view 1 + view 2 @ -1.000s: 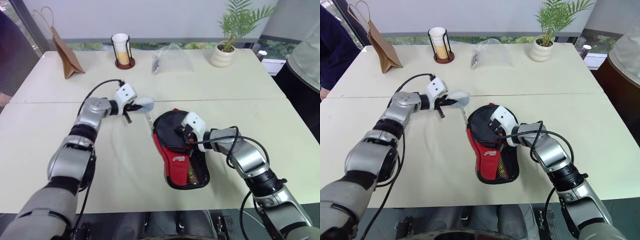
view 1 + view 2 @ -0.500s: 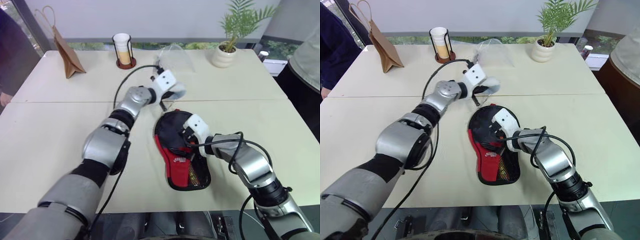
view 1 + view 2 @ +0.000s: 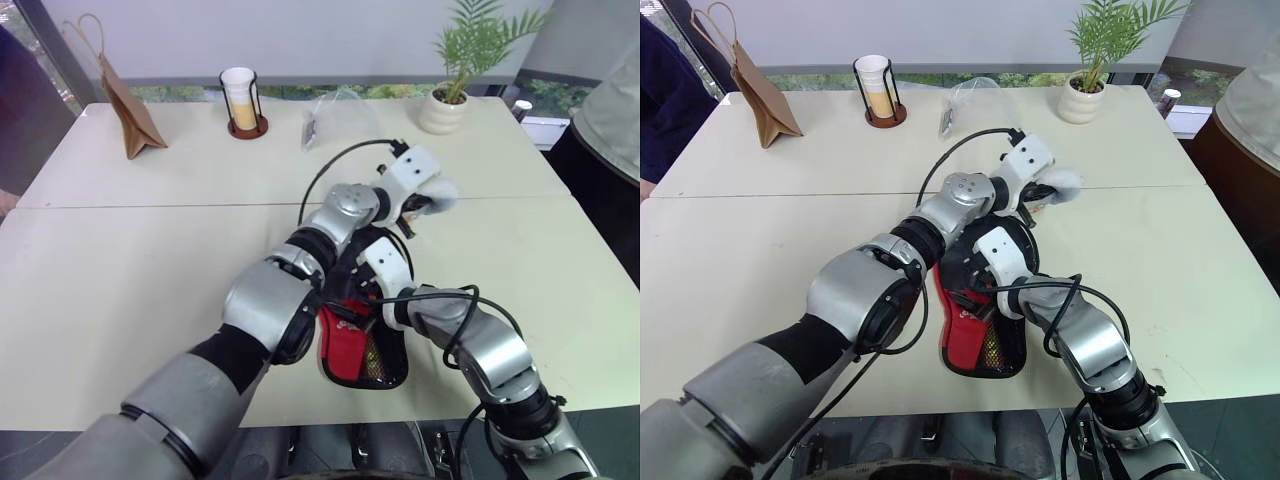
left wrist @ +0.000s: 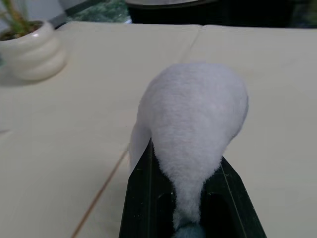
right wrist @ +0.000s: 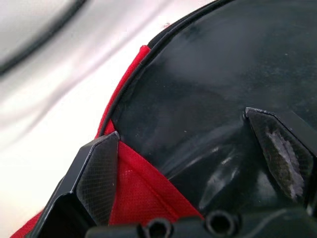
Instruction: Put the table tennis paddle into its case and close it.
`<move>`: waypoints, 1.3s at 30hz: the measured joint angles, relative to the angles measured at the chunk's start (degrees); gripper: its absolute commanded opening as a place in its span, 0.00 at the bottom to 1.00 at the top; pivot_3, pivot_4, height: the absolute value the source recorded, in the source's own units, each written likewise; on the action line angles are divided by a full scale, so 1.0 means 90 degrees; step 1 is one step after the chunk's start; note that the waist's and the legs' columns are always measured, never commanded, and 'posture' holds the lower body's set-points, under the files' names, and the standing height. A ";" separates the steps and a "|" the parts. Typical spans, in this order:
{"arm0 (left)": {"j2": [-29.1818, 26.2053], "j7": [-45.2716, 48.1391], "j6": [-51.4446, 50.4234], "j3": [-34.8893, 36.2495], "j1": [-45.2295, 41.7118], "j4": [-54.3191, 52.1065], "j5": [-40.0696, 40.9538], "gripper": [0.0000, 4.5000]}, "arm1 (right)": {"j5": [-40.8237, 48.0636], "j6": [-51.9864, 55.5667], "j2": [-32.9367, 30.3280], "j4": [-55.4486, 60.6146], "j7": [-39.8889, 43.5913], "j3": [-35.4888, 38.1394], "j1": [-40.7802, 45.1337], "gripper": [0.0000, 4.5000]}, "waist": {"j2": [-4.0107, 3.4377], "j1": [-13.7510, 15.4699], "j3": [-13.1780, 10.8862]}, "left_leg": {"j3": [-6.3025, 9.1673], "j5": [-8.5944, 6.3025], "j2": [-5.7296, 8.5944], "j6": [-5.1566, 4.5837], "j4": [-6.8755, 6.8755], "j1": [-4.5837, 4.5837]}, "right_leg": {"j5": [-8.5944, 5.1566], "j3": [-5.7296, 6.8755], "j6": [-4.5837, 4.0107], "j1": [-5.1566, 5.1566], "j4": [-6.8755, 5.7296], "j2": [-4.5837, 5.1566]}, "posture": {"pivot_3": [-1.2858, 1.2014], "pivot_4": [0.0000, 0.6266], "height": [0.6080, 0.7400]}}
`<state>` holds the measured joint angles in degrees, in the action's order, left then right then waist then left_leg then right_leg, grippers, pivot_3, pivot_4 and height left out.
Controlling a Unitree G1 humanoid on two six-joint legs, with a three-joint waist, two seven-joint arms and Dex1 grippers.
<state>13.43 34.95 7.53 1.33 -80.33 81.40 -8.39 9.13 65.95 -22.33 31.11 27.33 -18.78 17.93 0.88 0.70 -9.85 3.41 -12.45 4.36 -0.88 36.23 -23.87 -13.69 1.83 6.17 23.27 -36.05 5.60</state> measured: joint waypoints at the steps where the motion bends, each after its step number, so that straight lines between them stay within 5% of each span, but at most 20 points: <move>1: 0.0048 0.0145 -0.0035 0.0060 0.0000 0.0000 0.0045 0.01 | 0.0002 0.0000 -0.0002 0.0024 -0.0003 -0.0032 -0.0015 1.00 | 0.0000 -0.0001 0.0000 | 0.0000 0.0000 0.0000 0.0000 0.0000 0.0000 | 0.0000 0.0000 0.0000 0.0000 0.0000 0.0000 | 0.52 0.24 0.95; 3: 0.0106 0.0413 -0.0129 0.0178 0.0000 0.0000 0.0072 0.10 | 0.0021 0.0000 -0.0006 0.0034 -0.0003 -0.0098 -0.0020 1.00 | -0.0001 -0.0001 0.0001 | 0.0000 0.0000 0.0000 0.0000 0.0001 0.0001 | -0.0001 0.0000 0.0002 -0.0002 0.0000 0.0000 | 0.52 0.24 0.95; 11: 0.0066 0.1166 -0.0257 0.0311 -0.0041 -0.0157 0.0182 0.97 | 0.0088 -0.0192 -0.0124 -0.0167 0.0166 -0.0181 0.0097 1.00 | -0.0004 -0.0028 0.0009 | -0.0002 0.0000 0.0000 -0.0001 0.0000 0.0014 | -0.0003 0.0000 0.0005 -0.0011 0.0001 0.0000 | 0.52 0.24 0.95; 24: -0.1593 0.1756 0.0035 0.0437 -0.0012 -0.0402 0.0307 0.97 | 0.0431 -0.0746 -0.1268 -0.0762 0.1237 0.0049 0.0701 1.00 | -0.0004 0.0010 0.0007 | -0.0001 -0.0001 -0.0004 0.0001 -0.0002 0.0036 | -0.0003 0.0001 0.0004 -0.0036 0.0005 -0.0001 | 0.52 0.24 0.95; 29: -0.2236 0.3082 0.0690 0.0102 0.0841 -0.0797 0.0264 0.97 | 0.0659 -0.0641 -0.2191 -0.0985 0.1589 0.0958 0.1225 1.00 | -0.0006 0.0000 0.0006 | -0.0005 0.0001 0.0007 0.0000 0.0008 -0.0033 | 0.0008 -0.0003 -0.0011 0.0029 0.0003 0.0007 | 0.52 0.24 0.95; 39: -0.2023 0.4860 0.1092 -0.0444 0.2123 -0.2211 0.0589 0.97 | 0.0744 -0.1288 -0.3516 -0.2082 0.2316 0.1770 0.1752 1.00 | -0.0002 0.0005 0.0003 | -0.0012 0.0002 0.0006 0.0000 0.0016 -0.0086 | 0.0014 -0.0006 -0.0020 0.0079 -0.0002 0.0016 | 0.52 0.24 0.95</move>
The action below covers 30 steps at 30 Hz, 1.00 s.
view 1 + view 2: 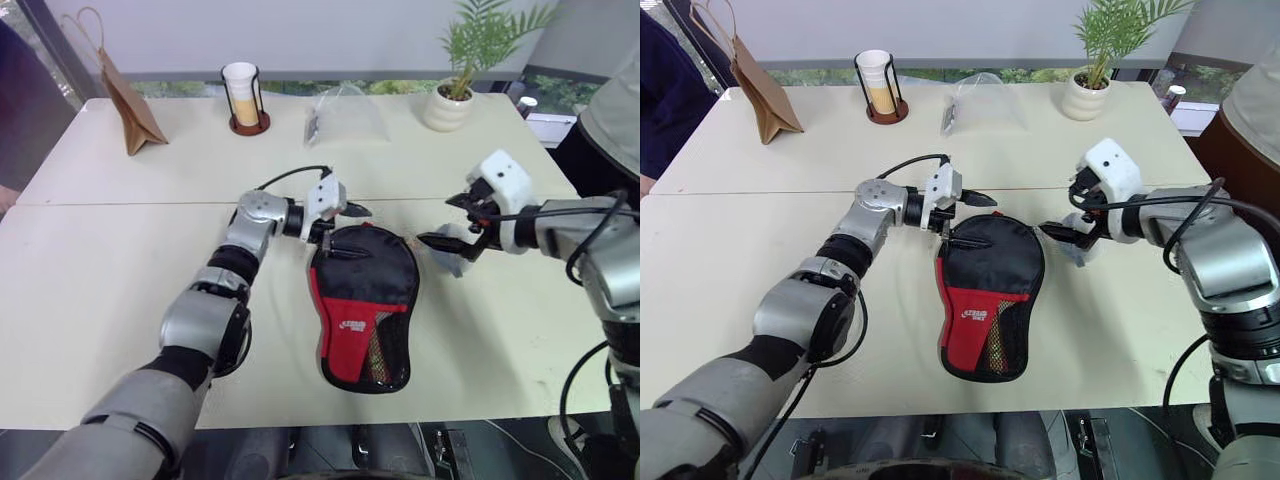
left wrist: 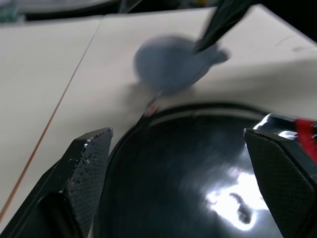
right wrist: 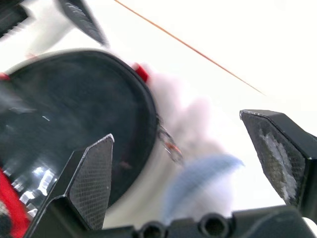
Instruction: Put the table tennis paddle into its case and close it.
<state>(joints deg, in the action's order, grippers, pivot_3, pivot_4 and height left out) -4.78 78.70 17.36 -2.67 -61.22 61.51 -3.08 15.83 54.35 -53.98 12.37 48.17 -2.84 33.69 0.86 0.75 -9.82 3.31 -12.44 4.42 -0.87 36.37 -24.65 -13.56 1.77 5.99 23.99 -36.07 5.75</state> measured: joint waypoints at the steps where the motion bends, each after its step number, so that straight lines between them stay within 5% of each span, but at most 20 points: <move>1: 0.0041 0.0009 -0.0007 -0.0075 0.0121 -0.0106 0.0000 0.97 | -0.0012 -0.0097 -0.0041 -0.0129 0.0053 -0.0008 0.0000 1.00 | -0.0001 -0.0005 0.0000 | 0.0000 0.0000 -0.0001 0.0000 0.0000 0.0001 | 0.0000 0.0000 0.0000 0.0001 -0.0001 0.0000 | 0.52 0.24 0.95; 15: -0.0352 0.0185 -0.1135 -0.0887 0.1495 -0.1986 0.0152 0.97 | -0.0227 -0.0382 -0.0054 -0.1377 0.0274 -0.0137 0.0003 1.00 | -0.0006 -0.0005 0.0001 | 0.0001 0.0001 -0.0007 0.0000 0.0007 0.0002 | 0.0005 -0.0003 -0.0008 0.0002 -0.0005 -0.0006 | 0.52 0.24 0.95; 29: -0.0275 -0.0705 -0.1038 -0.1187 0.1582 -0.1697 0.0136 0.97 | -0.0203 0.0575 0.0697 -0.2230 0.0139 -0.0610 0.0289 1.00 | -0.0012 0.0002 0.0004 | 0.0005 -0.0008 -0.0007 -0.0012 0.0046 0.0021 | 0.0006 0.0000 -0.0010 -0.0035 -0.0005 0.0003 | 0.52 0.24 0.95; 30: -0.0273 -0.0720 -0.1022 -0.1201 0.1582 -0.1684 0.0136 0.98 | -0.0203 0.0583 0.0696 -0.2248 0.0135 -0.0611 0.0302 0.91 | -0.0012 0.0000 0.0005 | 0.0005 -0.0011 -0.0007 -0.0017 0.0053 0.0021 | 0.0006 0.0000 -0.0010 -0.0039 -0.0005 0.0002 | 0.52 0.24 0.95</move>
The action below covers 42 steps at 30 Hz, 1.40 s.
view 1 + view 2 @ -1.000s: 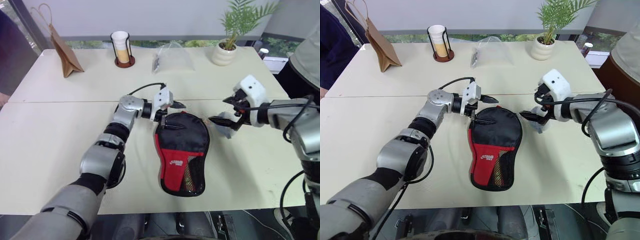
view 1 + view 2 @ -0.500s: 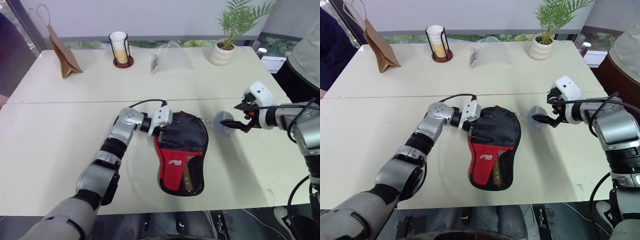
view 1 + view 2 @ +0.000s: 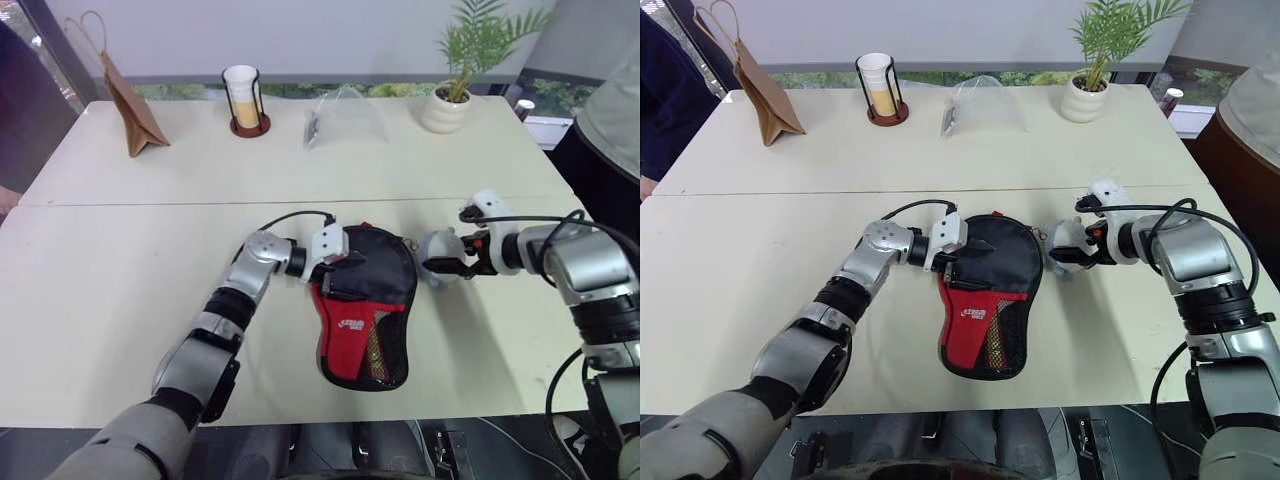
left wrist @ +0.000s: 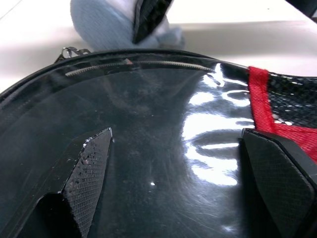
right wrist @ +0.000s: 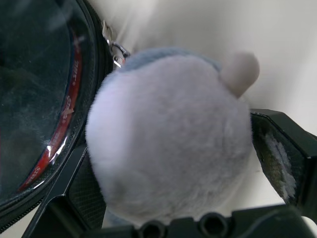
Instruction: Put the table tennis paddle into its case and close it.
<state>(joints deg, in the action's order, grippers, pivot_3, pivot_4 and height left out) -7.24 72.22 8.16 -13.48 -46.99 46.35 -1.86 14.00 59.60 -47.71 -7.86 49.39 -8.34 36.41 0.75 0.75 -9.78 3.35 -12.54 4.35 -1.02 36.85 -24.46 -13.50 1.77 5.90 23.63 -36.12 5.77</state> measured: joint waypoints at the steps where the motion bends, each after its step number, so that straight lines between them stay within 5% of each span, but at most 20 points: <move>1: 0.0000 -0.0018 0.0011 -0.0022 0.0000 0.0009 0.0000 0.98 | 0.0000 0.0001 0.0000 -0.0014 -0.0001 0.0001 0.0011 0.87 | 0.0000 -0.0002 0.0000 | 0.0000 -0.0004 0.0000 -0.0005 0.0007 0.0000 | 0.0000 0.0000 0.0000 -0.0004 0.0000 -0.0001 | 0.52 0.24 0.95; 8: -0.0026 -0.0152 0.0064 -0.0144 0.0023 -0.0053 0.0001 0.98 | 0.0036 0.0063 -0.0064 0.0228 -0.0008 0.0049 -0.0034 0.18 | -0.0001 0.0001 0.0001 | 0.0001 -0.0007 0.0000 -0.0009 0.0018 0.0003 | 0.0001 0.0001 0.0001 -0.0014 0.0002 0.0001 | 0.52 0.24 0.95; 10: -0.0028 -0.0169 0.0079 -0.0163 0.0034 -0.0069 0.0001 0.98 | 0.0060 0.0154 -0.0122 0.0392 -0.0005 0.0068 -0.0111 0.05 | -0.0001 0.0005 0.0001 | 0.0001 -0.0007 0.0000 -0.0009 0.0019 0.0003 | 0.0001 0.0000 0.0001 -0.0016 0.0002 0.0002 | 0.52 0.24 0.95; 28: -0.0016 -0.0300 -0.0009 -0.0391 0.0205 -0.0405 0.0010 0.98 | 0.0692 0.0997 -0.1204 0.3032 -0.0200 0.1020 -0.2105 0.05 | -0.0010 0.0150 0.0008 | 0.0003 -0.0017 0.0000 -0.0023 0.0024 0.0004 | -0.0002 0.0005 0.0004 -0.0028 0.0013 0.0011 | 0.52 0.24 0.95; 35: -0.0022 -0.0317 -0.0034 -0.0418 0.0221 -0.0446 0.0011 0.98 | 0.0780 0.1617 -0.0842 0.2940 -0.0867 0.1524 -0.2017 0.05 | -0.0014 0.0164 0.0011 | 0.0003 -0.0017 0.0000 -0.0023 0.0024 0.0004 | -0.0003 0.0005 0.0002 -0.0028 0.0015 0.0011 | 0.52 0.24 0.95; 42: -0.0011 -0.0323 -0.0038 -0.0439 0.0214 -0.0438 0.0011 0.98 | 0.1243 0.1705 -0.1408 0.3698 -0.0496 0.1944 -0.2887 0.05 | -0.0018 0.0178 0.0014 | 0.0002 -0.0023 0.0000 -0.0034 0.0027 0.0003 | -0.0005 0.0008 0.0007 -0.0034 0.0020 0.0011 | 0.52 0.24 0.95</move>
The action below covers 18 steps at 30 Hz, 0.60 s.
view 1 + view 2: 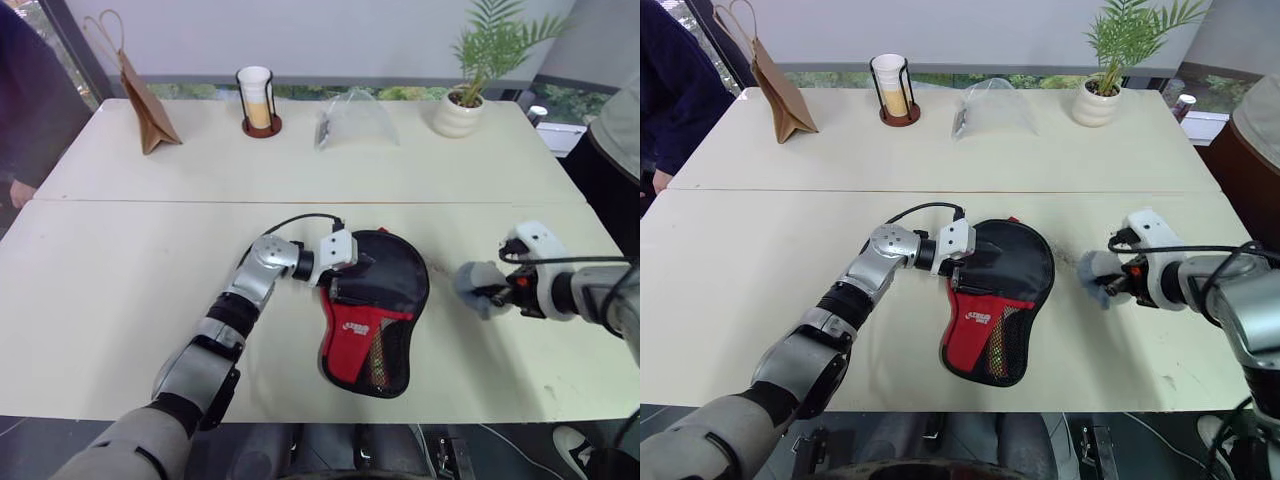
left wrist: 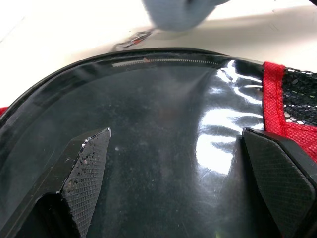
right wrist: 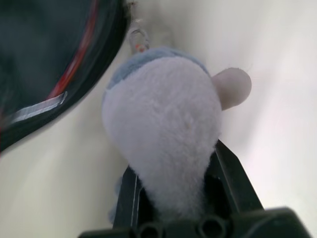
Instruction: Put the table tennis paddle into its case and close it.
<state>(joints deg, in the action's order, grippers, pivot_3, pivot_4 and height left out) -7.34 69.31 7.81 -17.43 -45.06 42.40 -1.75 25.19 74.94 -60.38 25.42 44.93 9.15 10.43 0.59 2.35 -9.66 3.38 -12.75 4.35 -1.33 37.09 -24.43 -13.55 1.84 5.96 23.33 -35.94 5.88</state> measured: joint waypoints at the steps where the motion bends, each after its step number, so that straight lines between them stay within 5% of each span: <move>1: 0.0000 -0.0010 0.0000 0.0000 -0.0006 0.0012 0.0000 0.98 | 0.0056 -0.0003 -0.0057 0.0127 0.0037 0.0063 -0.0146 0.05 | -0.0001 -0.0001 0.0001 | 0.0000 0.0000 0.0000 0.0000 0.0000 0.0000 | 0.0000 0.0000 0.0000 -0.0001 0.0000 0.0000 | 0.52 0.24 0.95; 18: 0.0058 -0.0115 0.0037 -0.0016 -0.0058 0.0201 -0.0001 0.98 | 0.0868 -0.0128 -0.0221 0.1921 0.0309 0.0587 -0.1930 0.05 | -0.0013 0.0000 0.0023 | 0.0003 -0.0002 -0.0004 -0.0002 0.0001 0.0005 | -0.0005 0.0004 0.0009 -0.0034 0.0054 0.0000 | 0.52 0.24 0.95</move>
<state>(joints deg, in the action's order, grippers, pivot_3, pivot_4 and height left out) -6.82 68.28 8.14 -17.57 -45.58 44.21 -1.76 33.00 73.80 -62.37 42.71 47.71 14.43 -6.94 0.48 2.35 -9.45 3.40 -12.77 4.32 -1.35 37.10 -24.38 -13.59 1.88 6.04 23.02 -35.45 5.88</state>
